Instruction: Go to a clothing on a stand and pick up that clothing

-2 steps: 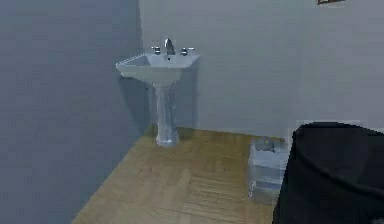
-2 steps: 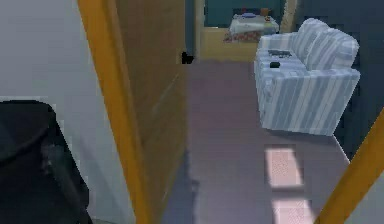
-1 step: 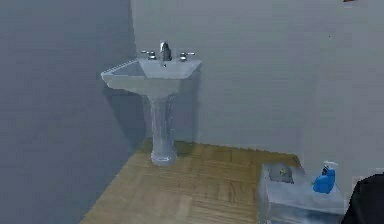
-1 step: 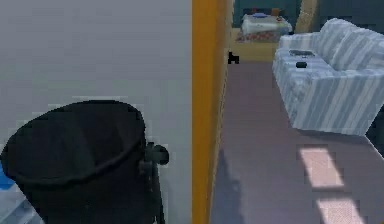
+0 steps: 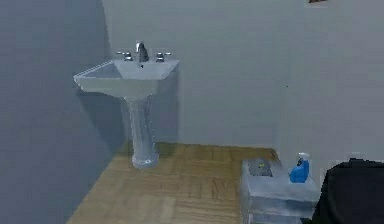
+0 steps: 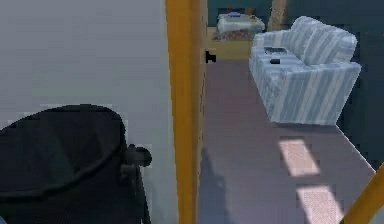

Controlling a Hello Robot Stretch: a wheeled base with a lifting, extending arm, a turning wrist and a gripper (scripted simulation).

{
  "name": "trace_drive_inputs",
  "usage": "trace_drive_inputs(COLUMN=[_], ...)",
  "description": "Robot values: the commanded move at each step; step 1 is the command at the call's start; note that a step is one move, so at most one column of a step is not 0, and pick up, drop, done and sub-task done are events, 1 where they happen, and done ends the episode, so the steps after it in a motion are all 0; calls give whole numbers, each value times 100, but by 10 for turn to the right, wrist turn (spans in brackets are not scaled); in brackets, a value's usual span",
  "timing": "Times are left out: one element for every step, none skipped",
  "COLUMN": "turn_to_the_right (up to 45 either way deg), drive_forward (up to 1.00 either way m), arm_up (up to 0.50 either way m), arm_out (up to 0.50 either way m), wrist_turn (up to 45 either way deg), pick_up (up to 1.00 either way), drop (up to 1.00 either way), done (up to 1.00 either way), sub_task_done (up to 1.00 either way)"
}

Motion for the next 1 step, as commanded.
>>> trace_drive_inputs(turn_to_the_right=[0], drive_forward=[25], arm_up=[0], arm_out=[0], wrist_turn=[0], pick_up=[0], drop=[0], done=[0], sub_task_done=[0])
